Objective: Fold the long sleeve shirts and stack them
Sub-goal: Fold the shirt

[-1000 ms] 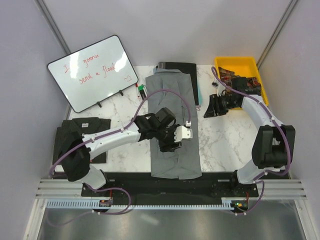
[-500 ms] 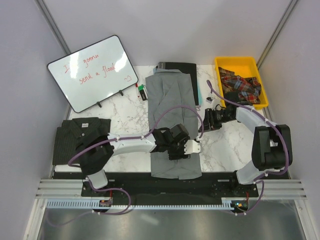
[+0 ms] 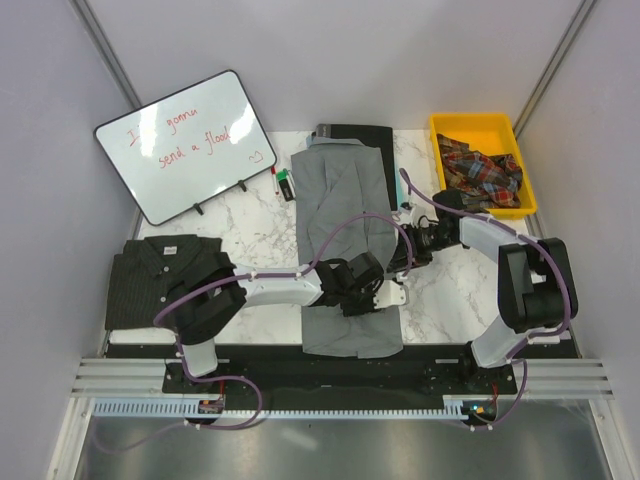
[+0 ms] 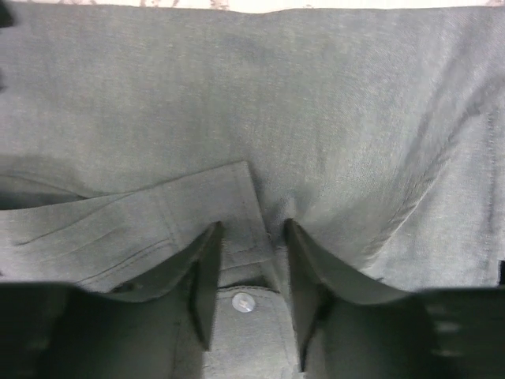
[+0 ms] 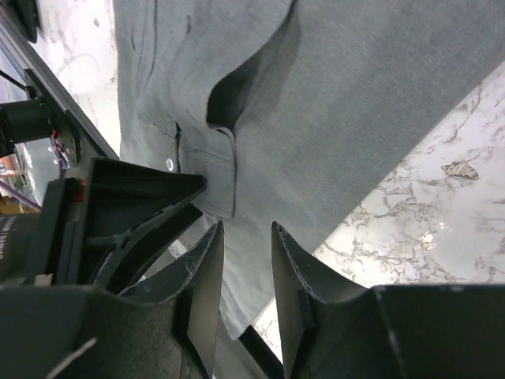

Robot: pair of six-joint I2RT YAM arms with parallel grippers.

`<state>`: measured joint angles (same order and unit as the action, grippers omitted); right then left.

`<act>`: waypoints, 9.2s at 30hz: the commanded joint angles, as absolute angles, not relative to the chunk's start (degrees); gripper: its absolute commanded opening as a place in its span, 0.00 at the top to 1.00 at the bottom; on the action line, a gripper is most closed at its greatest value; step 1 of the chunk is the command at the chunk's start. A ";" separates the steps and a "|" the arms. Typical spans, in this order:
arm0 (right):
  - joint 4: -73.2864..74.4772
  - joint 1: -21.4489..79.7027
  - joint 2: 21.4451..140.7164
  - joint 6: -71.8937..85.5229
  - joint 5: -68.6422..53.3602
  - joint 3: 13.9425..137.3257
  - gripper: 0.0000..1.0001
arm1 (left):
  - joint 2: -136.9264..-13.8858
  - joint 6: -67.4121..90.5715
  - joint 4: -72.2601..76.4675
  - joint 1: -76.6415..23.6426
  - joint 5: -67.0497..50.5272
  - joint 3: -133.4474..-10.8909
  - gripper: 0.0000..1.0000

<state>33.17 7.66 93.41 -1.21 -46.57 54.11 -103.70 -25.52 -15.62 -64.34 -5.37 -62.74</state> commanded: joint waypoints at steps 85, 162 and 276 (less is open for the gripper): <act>34.37 8.09 97.56 -4.04 -42.45 53.70 0.60 | -96.51 -27.07 -19.33 -64.69 -9.31 -64.78 0.98; 37.71 43.59 48.16 -90.71 -30.76 19.60 0.48 | -38.75 -72.71 -18.46 -59.94 -21.91 -16.07 0.35; 14.15 19.69 89.38 -73.04 -35.33 53.88 1.00 | -86.22 -55.03 12.66 -28.39 -29.01 -38.93 0.94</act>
<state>21.26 19.77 88.36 -75.61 -34.79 53.89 -84.66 -55.57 9.87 -29.58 -30.11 -37.01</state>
